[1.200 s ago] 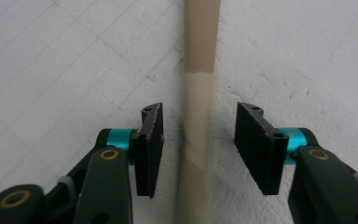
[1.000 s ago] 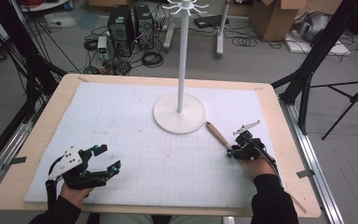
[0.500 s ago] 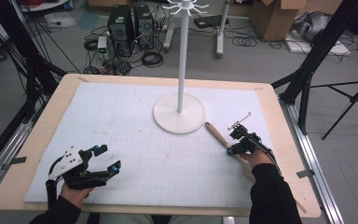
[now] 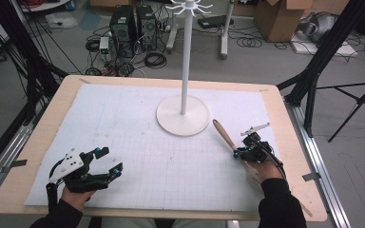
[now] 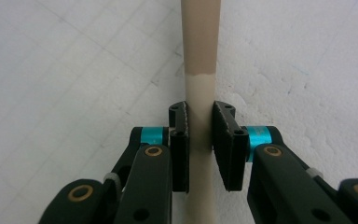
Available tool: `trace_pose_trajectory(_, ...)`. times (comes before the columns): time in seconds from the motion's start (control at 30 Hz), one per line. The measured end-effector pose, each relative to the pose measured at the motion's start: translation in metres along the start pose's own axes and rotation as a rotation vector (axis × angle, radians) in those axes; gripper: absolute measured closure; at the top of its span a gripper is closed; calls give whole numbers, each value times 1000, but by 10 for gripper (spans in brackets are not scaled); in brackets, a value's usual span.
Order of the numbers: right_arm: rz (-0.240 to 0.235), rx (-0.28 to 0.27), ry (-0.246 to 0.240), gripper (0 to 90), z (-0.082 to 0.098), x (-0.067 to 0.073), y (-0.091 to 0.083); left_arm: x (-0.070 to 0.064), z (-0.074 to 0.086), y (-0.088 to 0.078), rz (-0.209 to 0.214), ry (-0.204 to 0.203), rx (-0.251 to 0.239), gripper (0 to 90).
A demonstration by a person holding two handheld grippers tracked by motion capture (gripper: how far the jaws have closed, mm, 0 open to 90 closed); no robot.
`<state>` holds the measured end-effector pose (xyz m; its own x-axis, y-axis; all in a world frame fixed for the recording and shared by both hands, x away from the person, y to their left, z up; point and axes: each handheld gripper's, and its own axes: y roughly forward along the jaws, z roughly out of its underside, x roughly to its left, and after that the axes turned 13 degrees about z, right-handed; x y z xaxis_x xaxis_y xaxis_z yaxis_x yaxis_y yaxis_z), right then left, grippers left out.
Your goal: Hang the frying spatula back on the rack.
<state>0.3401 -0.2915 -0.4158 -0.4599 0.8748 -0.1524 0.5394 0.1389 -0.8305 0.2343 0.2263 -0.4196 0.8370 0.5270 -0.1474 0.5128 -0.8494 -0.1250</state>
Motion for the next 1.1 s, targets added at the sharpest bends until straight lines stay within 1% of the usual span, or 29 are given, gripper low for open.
trace_pose_trajectory(0.03,-11,-31,11,773,3,-3,-5,0,0,0,0,-1,1,203)
trace_pose_trajectory(0.07,-11,-31,11,773,3,-3,-5,0,0,0,-1,-1,0,203)
trace_pose_trajectory(0.1,-29,-69,36,773,5,-5,-14,-1,0,0,-1,-1,-1,203)
trace_pose_trajectory(0.13,-29,-69,36,773,5,-5,-14,-1,0,1,1,1,0,203)
trace_pose_trajectory(0.17,-28,-84,44,773,6,-6,-17,-1,0,1,-1,1,-1,204)
trace_pose_trajectory(0.2,-37,-104,56,774,8,-7,-21,-1,0,1,-2,3,-1,204)
trace_pose_trajectory(0.23,-42,-139,77,774,11,-9,-26,-2,0,1,-2,2,-1,204)
trace_pose_trajectory(0.27,-42,-139,77,774,11,-9,-26,-2,0,1,-2,2,-3,204)
trace_pose_trajectory(0.3,-55,-173,98,773,14,-10,-31,-2,0,0,-3,2,-3,204)
trace_pose_trajectory(0.33,-55,-173,98,773,14,-10,-31,-2,0,1,-3,3,-2,204)
trace_pose_trajectory(0.37,-65,-189,112,773,17,-12,-33,-2,0,1,-4,3,-2,204)
trace_pose_trajectory(0.47,-62,-201,119,773,20,-13,-33,-2,0,1,-3,4,-2,204)
trace_pose_trajectory(0.53,-68,-219,125,773,22,-13,-32,-2,0,1,-3,2,-2,204)
trace_pose_trajectory(0.57,-74,-241,133,773,22,-12,-34,-2,0,1,-3,3,-2,204)
trace_pose_trajectory(0.6,-74,-241,133,773,22,-12,-34,-2,0,1,-4,3,-2,204)
trace_pose_trajectory(0.63,-74,-269,133,772,22,-12,-39,-2,0,1,-3,3,-2,205)
trace_pose_trajectory(0.67,-74,-269,133,773,22,-12,-39,-2,0,1,-4,4,-2,205)
trace_pose_trajectory(0.77,-84,-321,143,773,23,-11,-48,-2,0,1,-1,6,-1,205)
trace_pose_trajectory(0.83,-97,-378,161,773,24,-11,-57,-2,0,1,-2,5,-5,205)
trace_pose_trajectory(0.87,-97,-378,161,773,24,-11,-57,-2,0,1,-2,5,-5,205)
trace_pose_trajectory(0.9,-108,-401,165,773,24,-11,-61,-2,-1,1,-2,5,-7,205)
trace_pose_trajectory(0.93,-108,-401,165,773,24,-11,-61,-2,-1,1,-2,5,-7,205)
trace_pose_trajectory(0.97,-117,-420,170,772,23,-9,-65,-2,-1,1,-2,6,-8,205)
trace_pose_trajectory(1.03,-122,-428,167,772,23,-9,-66,-2,-2,1,0,0,-19,205)
trace_pose_trajectory(1.1,-134,-460,159,772,20,-5,-70,-2,-5,2,9,-7,-31,204)
